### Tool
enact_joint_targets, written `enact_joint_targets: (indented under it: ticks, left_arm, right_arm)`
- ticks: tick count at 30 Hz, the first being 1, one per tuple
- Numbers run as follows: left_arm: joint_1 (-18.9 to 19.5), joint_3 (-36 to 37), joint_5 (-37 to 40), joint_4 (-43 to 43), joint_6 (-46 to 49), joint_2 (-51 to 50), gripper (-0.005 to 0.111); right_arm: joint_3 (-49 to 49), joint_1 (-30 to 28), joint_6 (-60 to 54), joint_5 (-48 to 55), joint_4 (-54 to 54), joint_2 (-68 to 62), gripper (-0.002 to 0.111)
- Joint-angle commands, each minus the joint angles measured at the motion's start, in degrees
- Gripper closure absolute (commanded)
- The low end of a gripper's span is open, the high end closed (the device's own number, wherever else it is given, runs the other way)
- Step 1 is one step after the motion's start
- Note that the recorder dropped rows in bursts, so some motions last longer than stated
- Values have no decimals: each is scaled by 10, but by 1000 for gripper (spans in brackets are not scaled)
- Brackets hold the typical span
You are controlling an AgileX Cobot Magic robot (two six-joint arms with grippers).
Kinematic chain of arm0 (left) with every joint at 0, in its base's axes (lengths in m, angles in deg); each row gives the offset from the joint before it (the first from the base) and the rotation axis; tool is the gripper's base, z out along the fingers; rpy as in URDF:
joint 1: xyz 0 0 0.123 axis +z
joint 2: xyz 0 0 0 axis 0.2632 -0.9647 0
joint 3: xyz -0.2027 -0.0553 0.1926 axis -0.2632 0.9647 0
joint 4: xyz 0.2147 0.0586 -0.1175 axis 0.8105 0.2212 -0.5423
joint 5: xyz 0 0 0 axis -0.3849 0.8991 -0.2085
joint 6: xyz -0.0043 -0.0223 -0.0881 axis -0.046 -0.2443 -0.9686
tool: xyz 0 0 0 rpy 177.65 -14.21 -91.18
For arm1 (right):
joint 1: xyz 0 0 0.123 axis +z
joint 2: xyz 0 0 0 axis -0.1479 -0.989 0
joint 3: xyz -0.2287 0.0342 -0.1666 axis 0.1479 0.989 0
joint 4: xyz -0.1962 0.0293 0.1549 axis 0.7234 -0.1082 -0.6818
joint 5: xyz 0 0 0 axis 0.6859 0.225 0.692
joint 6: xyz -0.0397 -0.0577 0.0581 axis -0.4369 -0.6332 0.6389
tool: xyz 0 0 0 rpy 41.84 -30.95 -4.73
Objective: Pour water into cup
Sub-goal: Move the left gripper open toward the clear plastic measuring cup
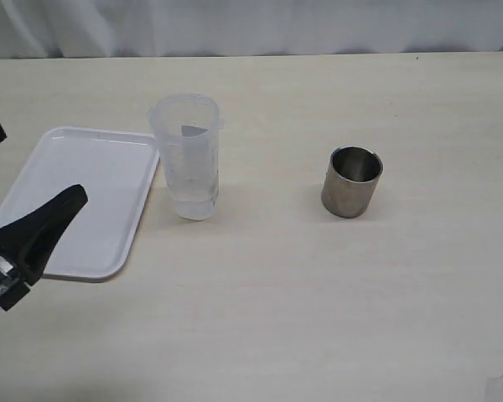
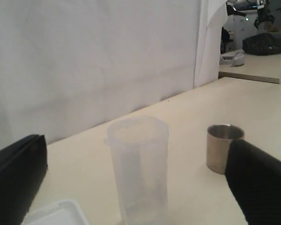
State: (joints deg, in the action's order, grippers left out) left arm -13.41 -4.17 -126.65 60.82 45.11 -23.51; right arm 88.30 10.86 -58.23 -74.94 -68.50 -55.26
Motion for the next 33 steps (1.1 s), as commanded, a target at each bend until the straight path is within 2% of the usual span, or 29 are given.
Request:
enact_joint_targets:
  ticks: [1, 10, 14, 18, 25, 29, 33]
  left_arm:
    - [-6, -35, -19, 41, 12, -88, 10]
    - [-6, -99, -55, 62, 53, -258, 10]
    - [-6, -129, -76, 121, 53, -332, 10]
    - [-6, -158, -76, 126, 61, -391, 10]
    - [-6, -212, -76, 133, 63, -477, 10]
    - [-6, -254, -76, 187, 63, -511, 10]
    - [-24, -285, -76, 198, 63, -531, 10]
  right_arm:
    - [2, -2, 18, -25, 35, -30, 23]
    - [2, -2, 32, -43, 69, -42, 23]
    - [2, -2, 32, -43, 69, -42, 23]
    - [2, -2, 33, -43, 69, -42, 23]
    - [2, -2, 43, -43, 69, -42, 23]
    - [2, -2, 47, -43, 69, -42, 23]
    - [2, -2, 47, -43, 69, -42, 23]
